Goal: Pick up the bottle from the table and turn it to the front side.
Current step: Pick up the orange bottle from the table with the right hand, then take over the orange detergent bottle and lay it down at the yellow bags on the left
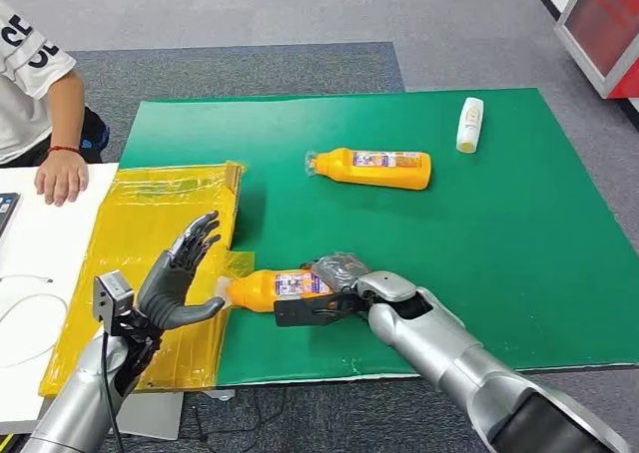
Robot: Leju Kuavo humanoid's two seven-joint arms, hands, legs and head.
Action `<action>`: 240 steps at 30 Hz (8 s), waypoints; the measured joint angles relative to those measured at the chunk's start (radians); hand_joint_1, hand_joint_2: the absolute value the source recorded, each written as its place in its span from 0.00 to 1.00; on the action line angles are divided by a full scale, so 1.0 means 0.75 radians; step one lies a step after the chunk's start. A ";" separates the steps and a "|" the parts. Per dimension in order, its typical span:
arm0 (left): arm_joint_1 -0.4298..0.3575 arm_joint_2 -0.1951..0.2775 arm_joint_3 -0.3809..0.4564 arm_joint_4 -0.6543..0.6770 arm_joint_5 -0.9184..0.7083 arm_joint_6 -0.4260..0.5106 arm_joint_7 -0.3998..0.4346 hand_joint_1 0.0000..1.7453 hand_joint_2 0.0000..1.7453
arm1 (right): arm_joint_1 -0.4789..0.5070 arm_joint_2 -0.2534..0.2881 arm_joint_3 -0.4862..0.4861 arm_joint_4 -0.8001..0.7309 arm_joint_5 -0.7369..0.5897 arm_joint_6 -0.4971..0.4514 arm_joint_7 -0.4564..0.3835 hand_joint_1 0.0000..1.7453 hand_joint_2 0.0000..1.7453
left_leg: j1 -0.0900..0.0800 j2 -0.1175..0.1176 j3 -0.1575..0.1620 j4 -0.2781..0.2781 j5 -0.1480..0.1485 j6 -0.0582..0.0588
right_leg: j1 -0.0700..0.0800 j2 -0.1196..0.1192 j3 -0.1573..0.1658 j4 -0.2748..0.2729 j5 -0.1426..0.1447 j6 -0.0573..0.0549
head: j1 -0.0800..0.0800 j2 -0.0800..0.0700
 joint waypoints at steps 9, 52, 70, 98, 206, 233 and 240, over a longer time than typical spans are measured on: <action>-0.006 0.001 -0.001 0.011 0.010 0.000 -0.026 0.00 1.00 | 0.108 -0.104 -0.268 -0.061 -0.438 0.120 -0.230 1.00 1.00 | 0.000 0.000 0.000 0.000 0.000 0.000 | 0.000 -0.001 0.001 0.000 0.000 0.000 | 0.000 0.000; -0.216 0.032 0.044 0.356 0.411 -0.526 0.009 0.00 1.00 | 0.385 -0.018 -0.388 -0.621 -0.463 0.052 -0.342 1.00 1.00 | 0.000 -0.001 -0.002 0.000 0.000 0.000 | 0.000 -0.001 -0.001 0.000 0.000 0.000 | 0.000 0.000; -0.376 0.041 -0.196 0.368 0.473 -0.546 0.076 0.00 1.00 | 0.274 0.043 -0.290 -0.508 -0.409 -0.060 -0.273 1.00 1.00 | 0.000 -0.001 -0.003 0.000 0.000 0.000 | 0.000 -0.001 -0.001 0.001 0.000 0.000 | 0.000 0.000; -0.413 0.039 -0.263 0.376 0.527 -0.516 0.091 0.00 1.00 | 0.283 0.110 -0.247 -0.506 -0.479 -0.059 -0.156 1.00 1.00 | 0.000 -0.001 -0.003 0.000 0.000 0.000 | 0.000 -0.001 -0.001 0.001 0.000 0.000 | 0.000 0.000; -1.219 0.133 -1.252 0.889 -0.178 -0.517 0.634 1.00 1.00 | 0.269 0.135 -0.460 -0.414 -0.767 -0.195 -0.149 0.00 1.00 | 0.000 -0.002 -0.009 0.000 0.010 0.000 | 0.000 -0.003 -0.008 0.001 0.010 0.000 | 0.000 0.000; -1.141 0.057 -1.313 0.943 -0.087 -0.260 0.552 0.00 1.00 | 0.281 0.126 -0.454 -0.410 -0.745 -0.246 -0.131 0.00 1.00 | 0.000 -0.002 -0.009 0.000 0.011 -0.001 | 0.000 -0.003 -0.007 0.001 0.011 -0.001 | 0.000 0.000; -0.971 0.207 -1.101 0.760 0.128 -0.162 0.340 0.00 1.00 | 0.311 0.094 -0.452 -0.452 -0.770 -0.270 -0.154 0.00 1.00 | 0.000 0.000 -0.008 0.000 0.011 -0.001 | 0.000 0.000 -0.008 0.001 0.011 -0.002 | 0.000 0.000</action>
